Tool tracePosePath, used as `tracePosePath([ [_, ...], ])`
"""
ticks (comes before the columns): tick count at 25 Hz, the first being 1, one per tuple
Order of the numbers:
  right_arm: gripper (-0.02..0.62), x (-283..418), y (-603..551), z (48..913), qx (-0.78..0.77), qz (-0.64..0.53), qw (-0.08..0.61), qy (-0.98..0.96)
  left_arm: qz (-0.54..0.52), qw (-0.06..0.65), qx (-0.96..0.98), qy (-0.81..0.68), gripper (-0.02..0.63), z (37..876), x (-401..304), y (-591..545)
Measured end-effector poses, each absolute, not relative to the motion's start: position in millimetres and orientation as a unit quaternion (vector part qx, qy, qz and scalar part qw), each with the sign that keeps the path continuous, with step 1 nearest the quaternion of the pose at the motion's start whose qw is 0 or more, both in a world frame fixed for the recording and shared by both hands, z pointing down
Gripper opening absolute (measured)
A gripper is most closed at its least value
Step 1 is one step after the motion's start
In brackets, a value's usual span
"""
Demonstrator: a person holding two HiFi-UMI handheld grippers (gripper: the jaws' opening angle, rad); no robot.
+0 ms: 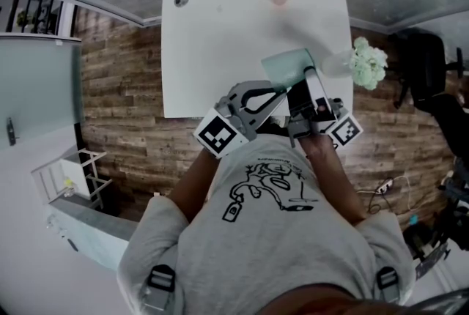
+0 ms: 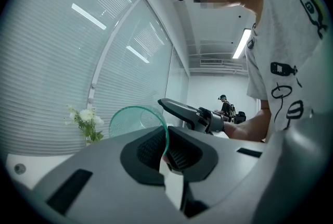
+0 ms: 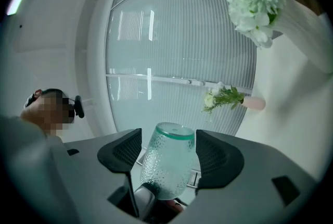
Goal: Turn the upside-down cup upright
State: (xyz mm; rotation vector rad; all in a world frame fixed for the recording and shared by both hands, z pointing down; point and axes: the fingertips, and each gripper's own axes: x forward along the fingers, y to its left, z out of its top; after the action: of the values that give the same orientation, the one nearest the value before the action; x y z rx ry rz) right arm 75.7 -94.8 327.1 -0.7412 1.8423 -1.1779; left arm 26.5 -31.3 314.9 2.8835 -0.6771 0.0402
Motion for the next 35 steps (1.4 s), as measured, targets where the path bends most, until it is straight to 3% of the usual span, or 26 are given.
tracePosePath([
  [12, 0.327, 67.7, -86.6, 307.5, -0.352, -0.309, 0.244, 0.849, 0.015, 0.089, 0.967, -0.237, 0.015, 314.8, 12.1, -38.1],
  [26, 0.327, 37.2, -68.1, 289.7, -0.334, 0.026, -0.035, 0.941, 0.031, 0.092, 0.964, -0.248, 0.015, 322.8, 0.8, -45.6],
  [30, 0.327, 35.1, -62.3, 304.5, -0.314, 0.110, -0.142, 0.932, 0.035, 0.087, 0.964, -0.247, 0.014, 325.0, 1.4, -47.2],
  [35, 0.327, 27.6, -60.6, 307.8, -0.291, 0.204, -0.207, 0.912, 0.040, 0.087, 0.965, -0.244, 0.015, 327.2, 2.0, -47.2],
])
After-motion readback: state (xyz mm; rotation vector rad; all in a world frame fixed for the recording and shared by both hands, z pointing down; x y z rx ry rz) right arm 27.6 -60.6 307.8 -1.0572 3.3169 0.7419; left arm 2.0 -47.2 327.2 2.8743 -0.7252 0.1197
